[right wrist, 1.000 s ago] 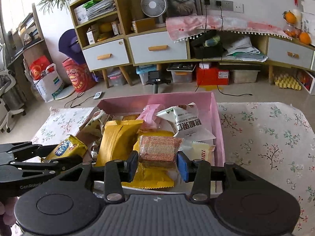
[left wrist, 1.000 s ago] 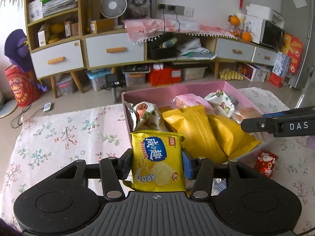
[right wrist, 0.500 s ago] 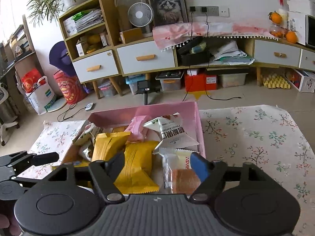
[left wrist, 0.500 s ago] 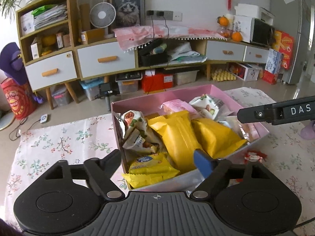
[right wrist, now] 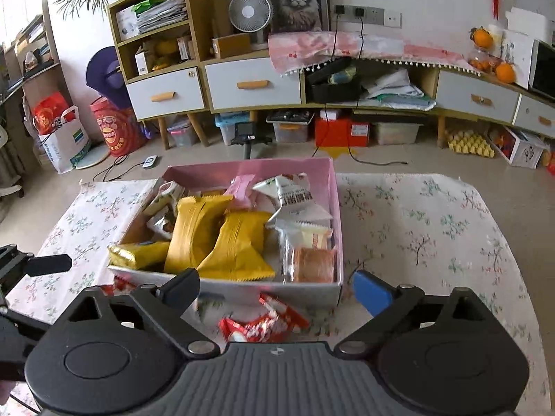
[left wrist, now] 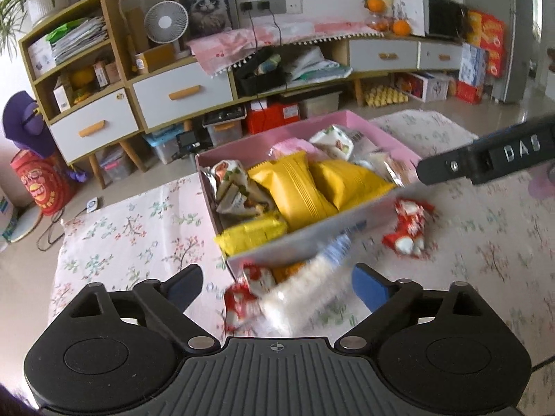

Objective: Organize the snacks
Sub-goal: 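Grasp the clear rice-cake pack with the left tool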

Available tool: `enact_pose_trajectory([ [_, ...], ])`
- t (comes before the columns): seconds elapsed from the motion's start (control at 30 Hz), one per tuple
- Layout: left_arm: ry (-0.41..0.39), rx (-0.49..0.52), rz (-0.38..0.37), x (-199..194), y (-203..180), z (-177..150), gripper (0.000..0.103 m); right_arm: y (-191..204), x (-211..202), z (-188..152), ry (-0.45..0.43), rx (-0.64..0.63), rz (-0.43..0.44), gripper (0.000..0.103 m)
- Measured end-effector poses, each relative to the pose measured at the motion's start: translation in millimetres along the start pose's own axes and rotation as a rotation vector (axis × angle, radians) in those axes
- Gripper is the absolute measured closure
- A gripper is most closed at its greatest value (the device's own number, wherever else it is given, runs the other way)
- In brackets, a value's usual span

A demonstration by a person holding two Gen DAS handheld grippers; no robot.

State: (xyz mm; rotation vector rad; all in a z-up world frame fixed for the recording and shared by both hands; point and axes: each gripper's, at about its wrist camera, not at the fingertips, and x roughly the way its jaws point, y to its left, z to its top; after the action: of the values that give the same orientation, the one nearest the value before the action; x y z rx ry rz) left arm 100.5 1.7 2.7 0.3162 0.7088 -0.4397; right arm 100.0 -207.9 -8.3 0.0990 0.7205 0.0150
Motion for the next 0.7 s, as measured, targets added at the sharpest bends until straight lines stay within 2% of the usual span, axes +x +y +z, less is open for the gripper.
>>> enact_pose_trajectory([
  [0.23, -0.023, 0.060, -0.017, -4, -10, -24, 0.006, -2, -7, -20, 0.005, 0.021, 0.005, 0.017],
  [0.43, -0.049, 0.215, -0.073, 14, -16, -35, 0.007, -9, 4, -35, 0.043, 0.030, 0.005, 0.017],
  [0.5, -0.053, 0.220, -0.106, 21, -16, -33, 0.008, -10, 10, -35, 0.053, 0.031, 0.007, 0.017],
  [0.7, -0.073, 0.207, -0.142, 34, -13, -27, 0.013, -7, 24, -35, 0.063, 0.026, 0.029, 0.017],
])
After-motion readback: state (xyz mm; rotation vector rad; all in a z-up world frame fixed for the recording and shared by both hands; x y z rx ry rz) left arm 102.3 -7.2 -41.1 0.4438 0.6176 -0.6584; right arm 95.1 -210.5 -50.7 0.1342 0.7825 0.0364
